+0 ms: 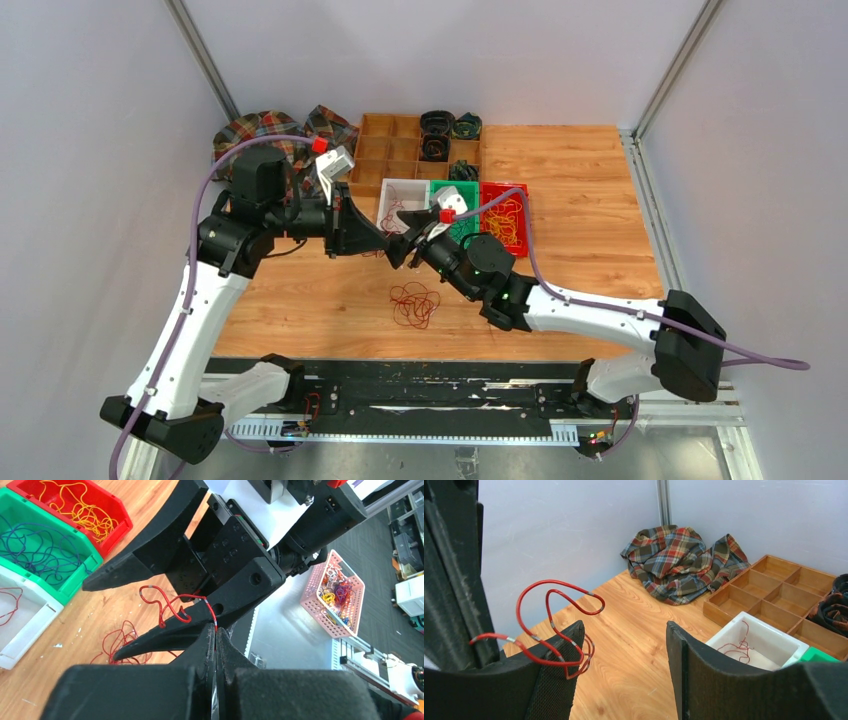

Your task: Untangle the cables

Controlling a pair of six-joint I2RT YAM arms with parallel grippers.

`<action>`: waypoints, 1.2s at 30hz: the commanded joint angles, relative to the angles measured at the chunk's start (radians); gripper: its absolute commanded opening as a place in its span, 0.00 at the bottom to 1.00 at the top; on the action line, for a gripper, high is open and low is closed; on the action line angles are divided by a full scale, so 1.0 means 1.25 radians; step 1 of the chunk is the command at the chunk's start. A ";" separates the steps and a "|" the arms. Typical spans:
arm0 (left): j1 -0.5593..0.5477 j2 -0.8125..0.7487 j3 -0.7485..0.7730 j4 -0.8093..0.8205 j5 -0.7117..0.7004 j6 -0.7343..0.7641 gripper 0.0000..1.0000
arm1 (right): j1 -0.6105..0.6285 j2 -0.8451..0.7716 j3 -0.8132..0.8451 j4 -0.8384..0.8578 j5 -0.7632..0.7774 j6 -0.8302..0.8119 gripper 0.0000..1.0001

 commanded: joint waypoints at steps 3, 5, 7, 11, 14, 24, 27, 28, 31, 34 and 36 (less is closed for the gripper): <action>-0.004 -0.024 0.004 0.014 0.034 -0.021 0.01 | 0.003 0.046 0.030 0.185 -0.014 0.032 0.62; -0.004 -0.026 0.006 0.025 0.043 -0.033 0.01 | 0.002 0.067 0.030 0.205 -0.020 0.067 0.62; -0.004 -0.027 0.008 0.040 0.052 -0.048 0.01 | -0.009 0.091 0.017 0.249 -0.036 0.120 0.62; -0.004 -0.021 0.022 0.074 0.062 -0.080 0.01 | -0.022 0.140 -0.014 0.325 -0.066 0.201 0.59; -0.004 -0.014 0.040 0.099 0.064 -0.107 0.01 | -0.024 0.156 -0.035 0.323 -0.061 0.224 0.54; -0.004 -0.012 0.044 0.209 0.076 -0.197 0.01 | -0.030 0.161 -0.101 0.315 -0.043 0.259 0.47; -0.003 -0.002 0.076 0.207 0.068 -0.197 0.01 | -0.030 0.160 -0.132 0.313 -0.034 0.257 0.45; -0.003 0.003 0.091 0.207 0.065 -0.198 0.01 | -0.030 0.162 -0.144 0.313 -0.028 0.257 0.44; -0.004 0.018 0.144 0.205 0.052 -0.195 0.01 | -0.031 0.171 -0.176 0.310 -0.017 0.258 0.36; -0.004 0.038 0.190 0.201 0.045 -0.191 0.01 | -0.034 0.181 -0.205 0.284 0.026 0.261 0.26; -0.004 0.049 0.221 0.190 0.039 -0.183 0.01 | -0.040 0.186 -0.228 0.287 0.040 0.260 0.24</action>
